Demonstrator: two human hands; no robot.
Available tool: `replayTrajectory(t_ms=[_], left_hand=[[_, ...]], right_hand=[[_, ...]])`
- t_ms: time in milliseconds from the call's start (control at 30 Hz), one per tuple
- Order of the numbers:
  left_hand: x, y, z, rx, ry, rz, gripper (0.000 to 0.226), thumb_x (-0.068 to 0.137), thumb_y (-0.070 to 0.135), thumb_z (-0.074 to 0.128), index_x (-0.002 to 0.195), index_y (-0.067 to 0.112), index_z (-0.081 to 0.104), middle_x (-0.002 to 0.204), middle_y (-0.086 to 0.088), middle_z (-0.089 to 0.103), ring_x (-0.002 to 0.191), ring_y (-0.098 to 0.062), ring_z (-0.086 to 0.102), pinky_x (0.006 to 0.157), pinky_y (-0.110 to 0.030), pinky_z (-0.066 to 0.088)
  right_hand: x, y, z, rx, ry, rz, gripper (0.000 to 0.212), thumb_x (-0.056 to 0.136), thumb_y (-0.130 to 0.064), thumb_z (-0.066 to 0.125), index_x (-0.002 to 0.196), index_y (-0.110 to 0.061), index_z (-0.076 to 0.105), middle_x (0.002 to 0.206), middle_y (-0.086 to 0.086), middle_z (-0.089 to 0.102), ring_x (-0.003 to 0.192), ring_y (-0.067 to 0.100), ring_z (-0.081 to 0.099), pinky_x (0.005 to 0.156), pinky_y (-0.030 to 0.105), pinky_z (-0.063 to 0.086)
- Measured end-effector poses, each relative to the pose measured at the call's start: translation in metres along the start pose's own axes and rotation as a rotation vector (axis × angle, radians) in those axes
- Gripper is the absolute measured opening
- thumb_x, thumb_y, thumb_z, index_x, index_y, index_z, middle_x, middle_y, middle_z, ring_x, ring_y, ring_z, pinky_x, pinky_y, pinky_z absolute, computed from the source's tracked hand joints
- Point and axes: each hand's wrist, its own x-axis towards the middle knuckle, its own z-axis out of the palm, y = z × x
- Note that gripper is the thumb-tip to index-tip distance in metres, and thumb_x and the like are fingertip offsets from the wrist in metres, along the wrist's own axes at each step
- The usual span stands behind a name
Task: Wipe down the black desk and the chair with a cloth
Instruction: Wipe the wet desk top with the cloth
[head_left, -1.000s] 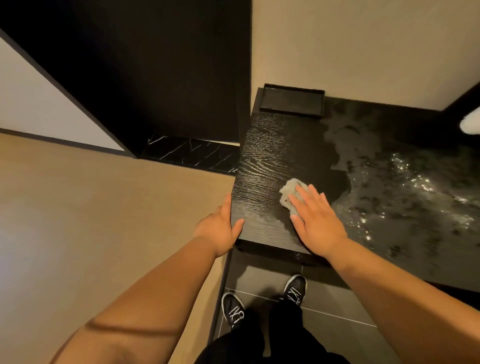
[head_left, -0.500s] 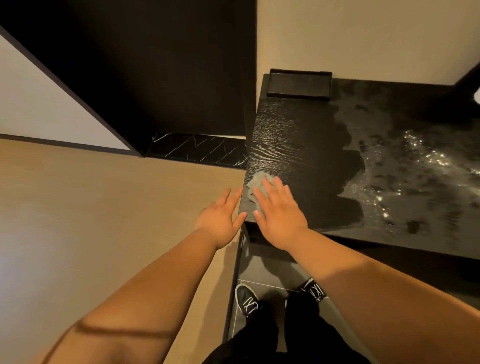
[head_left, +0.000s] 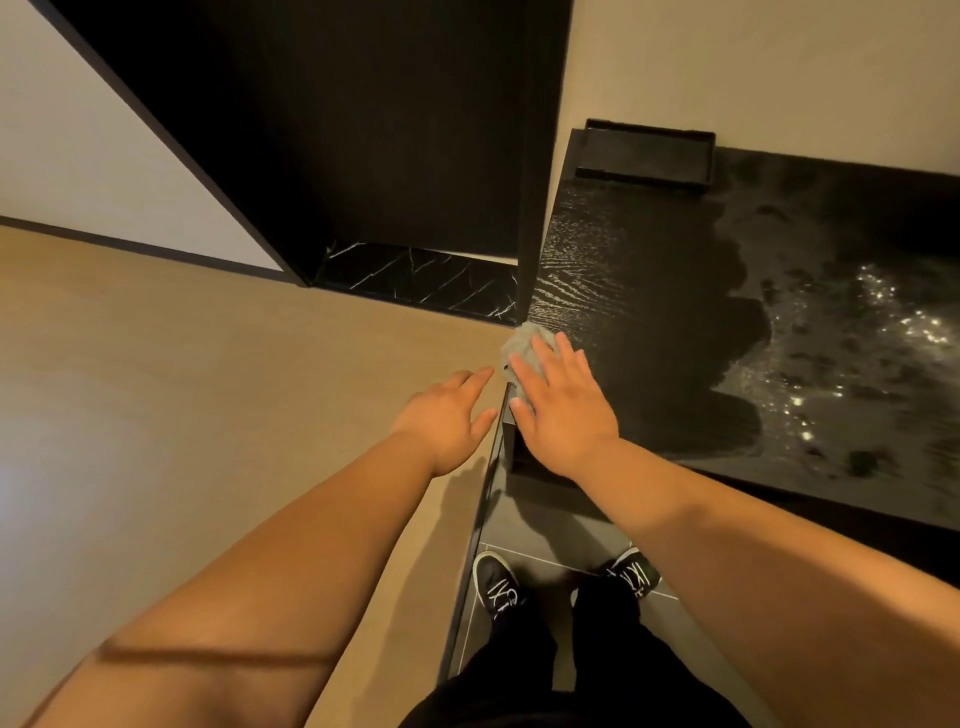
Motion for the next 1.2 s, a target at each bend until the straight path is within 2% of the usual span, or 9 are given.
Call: replayTrajectory(t_ms=[167, 467, 567, 667, 800, 967, 1067, 1133, 1200], left_hand=[[0.001, -0.001, 0.001, -0.070, -0.004, -0.043, 0.065, 0.107, 0.052, 0.039, 0.164, 0.024, 0.024, 0.163, -0.007, 0.040, 0.140, -0.031, 0.048, 0.112, -0.045, 0.044], [0.001, 0.016, 0.012, -0.136, -0.035, 0.024, 0.069, 0.107, 0.051, 0.042, 0.166, 0.034, 0.013, 0.158, -0.005, 0.048, 0.134, -0.030, 0.054, 0.106, -0.048, 0.049], [0.001, 0.017, 0.014, -0.133, -0.031, 0.014, 0.064, 0.107, 0.050, 0.043, 0.164, 0.031, 0.022, 0.152, -0.006, 0.052, 0.129, -0.031, 0.056, 0.102, -0.048, 0.051], [0.003, 0.015, 0.011, -0.117, -0.043, 0.019, 0.052, 0.106, 0.051, 0.045, 0.152, 0.026, 0.041, 0.143, -0.005, 0.057, 0.123, -0.030, 0.060, 0.096, -0.044, 0.052], [0.005, 0.017, 0.002, -0.036, -0.117, 0.037, 0.074, 0.104, 0.054, 0.050, 0.165, 0.031, 0.014, 0.149, -0.007, 0.053, 0.125, -0.031, 0.059, 0.097, -0.046, 0.053], [0.007, 0.030, -0.004, -0.089, -0.079, 0.033, 0.082, 0.100, 0.056, 0.054, 0.165, 0.031, 0.012, 0.152, -0.007, 0.052, 0.127, -0.030, 0.059, 0.101, -0.046, 0.053], [0.012, 0.044, -0.005, -0.136, -0.014, -0.009, 0.076, 0.099, 0.053, 0.057, 0.161, 0.029, 0.021, 0.147, -0.005, 0.055, 0.122, -0.028, 0.061, 0.098, -0.047, 0.054], [0.016, 0.058, -0.005, -0.120, 0.049, -0.028, 0.074, 0.099, 0.050, 0.057, 0.160, 0.027, 0.022, 0.146, -0.003, 0.052, 0.121, -0.028, 0.060, 0.097, -0.048, 0.054], [0.021, 0.072, -0.005, -0.102, 0.096, -0.033, 0.077, 0.100, 0.049, 0.056, 0.163, 0.024, 0.019, 0.157, -0.003, 0.041, 0.132, -0.027, 0.052, 0.106, -0.049, 0.049]], right_hand=[[-0.009, 0.011, -0.001, -0.031, -0.053, -0.240, 0.057, 0.107, -0.046, 0.029, 0.160, -0.027, 0.026, 0.171, 0.003, 0.006, 0.157, 0.028, -0.008, 0.127, 0.049, -0.001], [-0.026, 0.047, -0.004, -0.028, 0.053, 0.149, 0.057, 0.106, -0.041, 0.034, 0.159, -0.023, 0.028, 0.169, 0.008, 0.015, 0.156, 0.036, 0.001, 0.126, 0.055, 0.008], [-0.027, 0.025, 0.003, -0.047, 0.043, -0.057, 0.056, 0.105, -0.041, 0.033, 0.158, -0.024, 0.029, 0.168, 0.010, 0.018, 0.156, 0.038, 0.003, 0.124, 0.059, 0.015], [-0.033, 0.020, 0.009, -0.054, -0.013, -0.284, 0.055, 0.107, -0.043, 0.032, 0.159, -0.025, 0.031, 0.168, 0.005, 0.020, 0.157, 0.032, 0.003, 0.126, 0.053, 0.011], [-0.036, 0.047, 0.003, -0.116, -0.086, -0.354, 0.053, 0.108, -0.045, 0.029, 0.159, -0.031, 0.030, 0.170, 0.000, 0.013, 0.158, 0.028, -0.002, 0.127, 0.050, 0.005], [-0.056, 0.085, -0.009, -0.117, -0.018, -0.025, 0.057, 0.104, -0.046, 0.022, 0.156, -0.027, 0.037, 0.167, 0.003, 0.021, 0.157, 0.031, 0.007, 0.125, 0.056, 0.017], [-0.058, 0.076, -0.009, -0.072, 0.007, 0.163, 0.058, 0.106, -0.045, 0.023, 0.159, -0.024, 0.031, 0.168, 0.007, 0.018, 0.156, 0.034, 0.004, 0.126, 0.054, 0.011], [-0.059, 0.059, -0.005, -0.054, 0.029, 0.205, 0.059, 0.105, -0.042, 0.034, 0.160, -0.019, 0.029, 0.168, 0.013, 0.017, 0.155, 0.040, 0.004, 0.125, 0.056, 0.014], [-0.066, 0.048, -0.005, -0.063, 0.013, 0.116, 0.062, 0.103, -0.040, 0.041, 0.159, -0.016, 0.029, 0.167, 0.017, 0.018, 0.154, 0.043, 0.007, 0.123, 0.059, 0.020]])
